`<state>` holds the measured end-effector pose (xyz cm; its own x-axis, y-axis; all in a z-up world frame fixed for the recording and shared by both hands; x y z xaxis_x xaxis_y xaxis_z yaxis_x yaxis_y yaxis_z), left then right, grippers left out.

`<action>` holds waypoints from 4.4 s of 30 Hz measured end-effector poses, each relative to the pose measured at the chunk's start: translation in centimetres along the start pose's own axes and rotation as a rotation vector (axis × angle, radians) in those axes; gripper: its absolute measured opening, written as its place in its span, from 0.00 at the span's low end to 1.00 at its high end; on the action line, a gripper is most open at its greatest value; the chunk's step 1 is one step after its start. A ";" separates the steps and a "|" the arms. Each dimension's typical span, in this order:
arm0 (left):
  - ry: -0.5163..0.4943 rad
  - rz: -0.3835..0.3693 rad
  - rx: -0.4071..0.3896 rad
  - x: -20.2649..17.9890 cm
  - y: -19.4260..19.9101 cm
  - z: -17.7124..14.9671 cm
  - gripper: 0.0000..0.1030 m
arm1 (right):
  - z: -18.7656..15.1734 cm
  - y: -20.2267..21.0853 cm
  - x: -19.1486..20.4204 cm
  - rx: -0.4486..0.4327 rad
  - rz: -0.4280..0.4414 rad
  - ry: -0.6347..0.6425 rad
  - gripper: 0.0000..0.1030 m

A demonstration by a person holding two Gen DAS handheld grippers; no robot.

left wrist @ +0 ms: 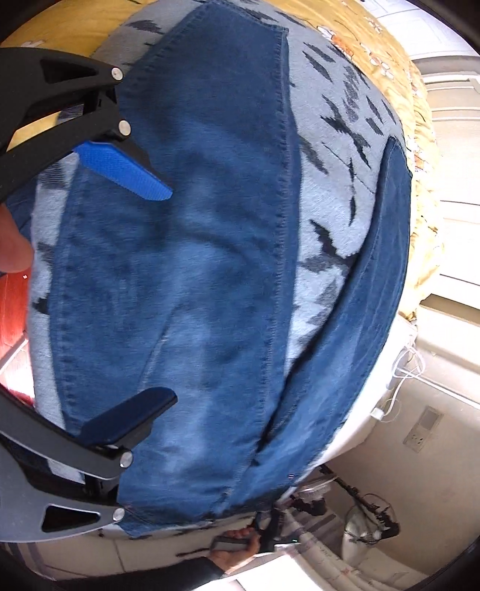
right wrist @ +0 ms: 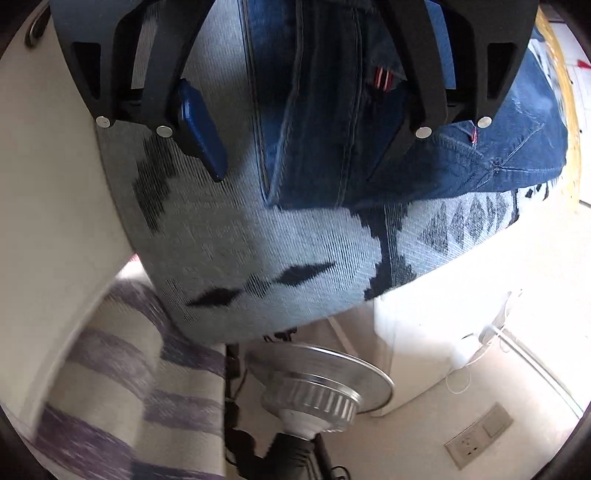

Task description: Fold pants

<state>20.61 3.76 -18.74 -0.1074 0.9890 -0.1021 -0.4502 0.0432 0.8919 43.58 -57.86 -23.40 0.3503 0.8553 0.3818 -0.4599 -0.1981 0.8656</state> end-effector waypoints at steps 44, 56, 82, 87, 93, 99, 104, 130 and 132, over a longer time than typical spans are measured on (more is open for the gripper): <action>0.603 -0.543 0.126 2.4 -17.1 28.1 0.01 | -26.8 21.7 13.6 -0.190 0.484 0.296 0.16; 0.543 -0.459 -0.003 7.7 0.5 6.1 0.01 | -26.1 22.0 6.3 -0.087 0.323 0.447 0.17; 0.609 -0.534 0.046 10.3 -2.6 0.3 0.01 | -32.6 16.2 -0.4 -0.114 0.391 -0.359 0.61; 0.594 -0.525 0.006 10.7 0.7 0.9 0.01 | -30.6 15.7 -0.7 -0.154 0.346 -0.322 0.14; 0.608 -0.522 0.019 10.0 2.7 -3.1 0.01 | -28.1 22.0 0.5 -0.286 0.342 -0.219 0.12; 0.687 -0.523 0.072 11.1 0.3 -6.5 0.01 | -29.5 19.3 -1.9 -0.223 0.236 -0.193 0.12; 0.657 -0.522 0.062 11.5 0.4 -6.4 0.02 | -31.0 16.8 -3.8 -0.176 0.183 -0.190 0.11; 0.767 -0.297 -0.171 36.0 2.3 10.8 0.02 | -31.7 15.3 -3.4 -0.125 0.034 -0.096 0.12; 0.750 -0.260 -0.228 35.8 5.9 9.7 0.02 | -31.4 15.8 -3.3 -0.130 0.049 -0.092 0.11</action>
<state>22.73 40.82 -12.88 -0.5021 0.5907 -0.6316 -0.7023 0.1477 0.6964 9.57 -48.75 -21.15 0.3952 0.7977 0.4556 -0.5776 -0.1699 0.7985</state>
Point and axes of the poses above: each gripper's, at about its wrist camera, not at the fingertips, and y roughly against the way its jaws point, x to its left, z to its top, the point moved 10 cm from there along -y, roughly the way its jaws point, and after that the axes turned 9 degrees about z, right-handed, at the moved point
